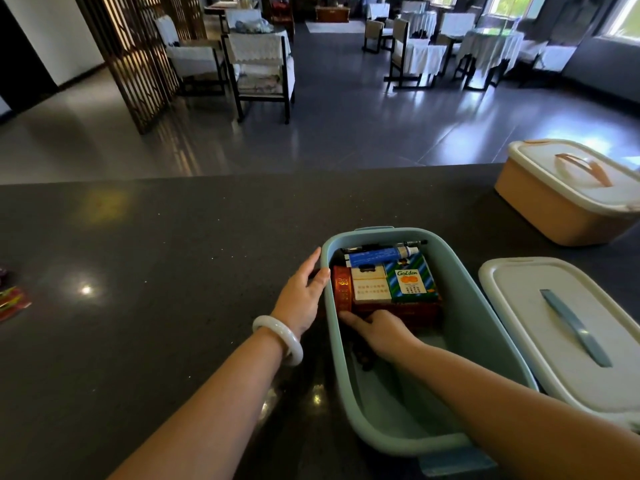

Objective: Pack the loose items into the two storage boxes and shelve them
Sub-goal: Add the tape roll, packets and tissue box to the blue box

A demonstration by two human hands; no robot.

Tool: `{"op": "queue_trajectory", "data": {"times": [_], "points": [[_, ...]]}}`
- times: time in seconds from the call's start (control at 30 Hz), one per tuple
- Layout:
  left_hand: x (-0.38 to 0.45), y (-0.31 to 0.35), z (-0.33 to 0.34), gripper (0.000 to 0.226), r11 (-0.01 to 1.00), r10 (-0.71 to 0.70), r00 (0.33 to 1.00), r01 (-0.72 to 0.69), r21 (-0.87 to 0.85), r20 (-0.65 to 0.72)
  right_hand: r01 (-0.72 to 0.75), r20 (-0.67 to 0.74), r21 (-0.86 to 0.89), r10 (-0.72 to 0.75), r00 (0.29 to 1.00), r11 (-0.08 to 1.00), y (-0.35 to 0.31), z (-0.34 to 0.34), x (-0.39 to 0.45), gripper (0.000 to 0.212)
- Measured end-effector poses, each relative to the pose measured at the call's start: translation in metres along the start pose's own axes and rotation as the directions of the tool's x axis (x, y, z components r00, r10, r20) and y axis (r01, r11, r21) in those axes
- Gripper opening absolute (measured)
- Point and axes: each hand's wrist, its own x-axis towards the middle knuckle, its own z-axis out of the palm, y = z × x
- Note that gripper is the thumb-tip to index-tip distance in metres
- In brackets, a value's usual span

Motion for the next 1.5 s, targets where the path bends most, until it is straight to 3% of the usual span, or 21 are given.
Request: {"op": "queue_trajectory", "data": {"times": [0.17, 0.6, 0.93, 1.07, 1.33, 1.5], "points": [[-0.001, 0.001, 0.000, 0.049, 1.000, 0.014, 1.000, -0.014, 0.024, 0.001, 0.083, -0.043, -0.094, -0.087, 0.995, 0.992, -0.002, 0.004, 0.003, 0.030], [-0.002, -0.001, 0.002, 0.049, 1.000, 0.009, 1.000, -0.009, 0.001, -0.006, 0.140, -0.048, -0.036, -0.142, 0.989, 0.989, 0.006, 0.000, 0.008, 0.035], [0.000, -0.002, 0.000, 0.049, 1.000, -0.014, 1.000, 0.014, 0.005, -0.007, 0.075, -0.073, -0.113, -0.083, 0.994, 0.991, 0.006, -0.006, 0.008, 0.039], [0.000, -0.001, 0.001, 0.050, 1.000, -0.008, 1.000, 0.008, 0.015, -0.005, 0.079, -0.057, -0.201, -0.092, 0.994, 0.976, 0.002, -0.004, 0.005, 0.028], [0.001, -0.001, -0.007, 0.050, 0.987, 0.030, 0.999, -0.026, 0.158, -0.019, 0.180, -0.005, -0.387, -0.197, 0.980, 0.904, -0.017, -0.019, -0.016, 0.017], [0.003, -0.001, -0.027, 0.045, 0.953, 0.050, 0.997, -0.030, 0.303, -0.059, 0.255, -0.096, -0.460, -0.333, 0.938, 0.850, -0.040, -0.041, -0.029, 0.006]]}}
